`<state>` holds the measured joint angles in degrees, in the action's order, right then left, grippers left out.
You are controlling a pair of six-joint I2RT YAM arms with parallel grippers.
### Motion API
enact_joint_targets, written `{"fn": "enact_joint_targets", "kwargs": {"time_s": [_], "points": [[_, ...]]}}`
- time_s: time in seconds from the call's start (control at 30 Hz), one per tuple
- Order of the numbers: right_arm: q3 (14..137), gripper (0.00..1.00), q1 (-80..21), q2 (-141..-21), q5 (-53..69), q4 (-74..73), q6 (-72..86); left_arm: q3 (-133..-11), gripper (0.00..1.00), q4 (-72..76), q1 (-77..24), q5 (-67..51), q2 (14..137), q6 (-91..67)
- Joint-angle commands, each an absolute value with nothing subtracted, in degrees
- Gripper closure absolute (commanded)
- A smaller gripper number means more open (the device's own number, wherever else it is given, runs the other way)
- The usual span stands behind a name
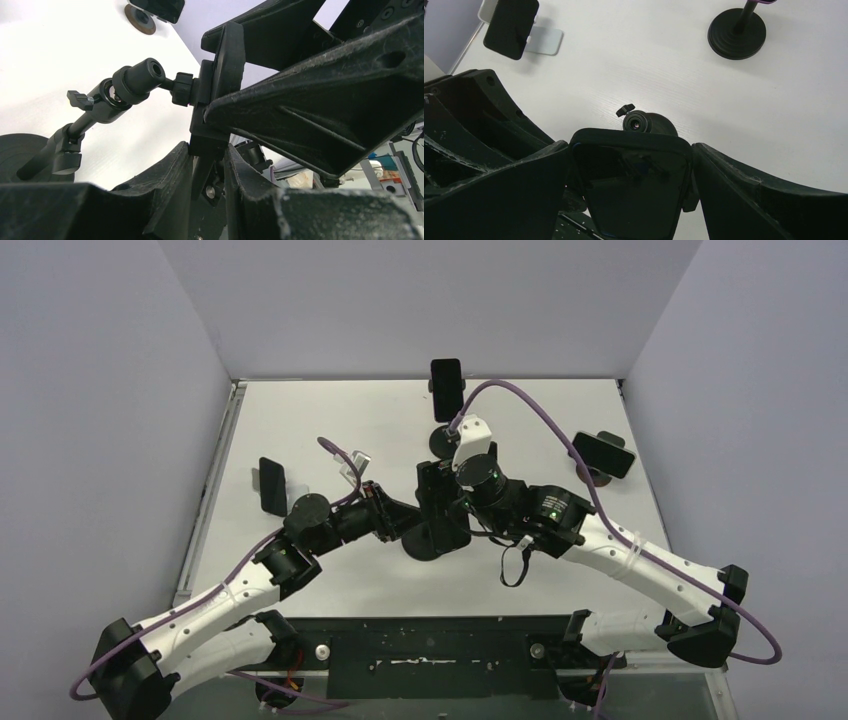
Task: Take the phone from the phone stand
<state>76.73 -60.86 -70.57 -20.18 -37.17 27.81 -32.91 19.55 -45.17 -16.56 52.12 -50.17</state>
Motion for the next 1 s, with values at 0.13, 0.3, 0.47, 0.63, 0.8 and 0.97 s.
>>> {"fn": "enact_joint_targets", "kwargs": {"time_s": [0.13, 0.3, 0.47, 0.63, 0.8, 0.97], "points": [[79.91, 0.03, -63.57, -71.37, -25.06, -39.71, 27.32, -35.6, 1.0, 22.55, -44.83, -15.16, 53.13, -51.39], [80.68, 0.06, -65.13, -71.89, -27.88, -39.93, 27.16, -35.29, 1.0, 22.76, -44.89, -14.77, 53.1, -51.66], [80.62, 0.1, -65.24, -71.79, -28.69, -39.64, 27.1, -34.51, 1.0, 22.95, -44.83, -14.58, 52.69, -51.93], [79.41, 0.2, -65.22, -71.14, -28.52, -39.02, 27.46, -33.95, 1.0, 22.78, -44.84, -14.31, 52.18, -51.9], [78.38, 0.33, -65.22, -70.59, -27.87, -38.12, 27.78, -33.45, 1.0, 22.56, -44.83, -14.24, 51.9, -51.94], [77.9, 0.45, -65.23, -70.29, -27.75, -37.18, 28.19, -32.76, 0.9, 22.02, -44.89, -13.88, 51.33, -51.79]]}}
